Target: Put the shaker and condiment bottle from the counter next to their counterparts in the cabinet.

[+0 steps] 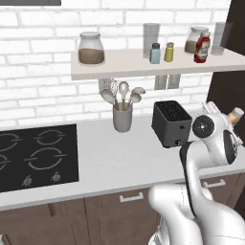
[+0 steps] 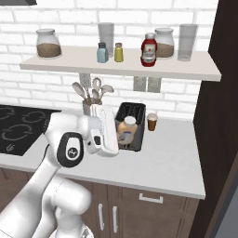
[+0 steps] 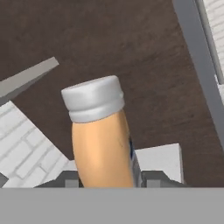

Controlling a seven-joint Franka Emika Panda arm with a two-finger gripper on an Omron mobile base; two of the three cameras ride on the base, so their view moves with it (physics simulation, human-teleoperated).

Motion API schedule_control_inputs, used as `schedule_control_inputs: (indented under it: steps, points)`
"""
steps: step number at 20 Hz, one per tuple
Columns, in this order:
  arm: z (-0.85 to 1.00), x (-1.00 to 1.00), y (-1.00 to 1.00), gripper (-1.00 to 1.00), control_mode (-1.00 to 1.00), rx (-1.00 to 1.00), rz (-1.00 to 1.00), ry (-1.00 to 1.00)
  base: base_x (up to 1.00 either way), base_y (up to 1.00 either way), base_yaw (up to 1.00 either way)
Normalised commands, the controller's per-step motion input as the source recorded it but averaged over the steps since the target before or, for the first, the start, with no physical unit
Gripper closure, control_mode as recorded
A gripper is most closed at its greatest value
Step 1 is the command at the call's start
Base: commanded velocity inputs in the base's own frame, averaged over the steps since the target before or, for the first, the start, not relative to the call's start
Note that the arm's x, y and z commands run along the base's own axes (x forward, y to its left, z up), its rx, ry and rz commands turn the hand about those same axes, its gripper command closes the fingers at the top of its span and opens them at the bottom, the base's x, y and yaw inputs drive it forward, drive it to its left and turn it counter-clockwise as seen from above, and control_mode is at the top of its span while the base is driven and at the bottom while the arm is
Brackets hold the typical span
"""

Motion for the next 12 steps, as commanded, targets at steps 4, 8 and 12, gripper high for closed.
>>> schedule_control_inputs:
  steps: [4, 8, 12]
  points:
    - [0.93, -0.31, 0.0, 1.0, -1.0, -0.1, 0.0, 0.01, 0.0, 0.0, 0.0]
    - [0.96, -0.22, 0.0, 1.0, -1.0, -0.13, 0.0, 0.09, 0.0, 0.0, 0.0]
    - [0.96, -0.13, 0.0, 1.0, -1.0, -0.14, 0.01, 0.13, 0.0, 0.0, 0.0]
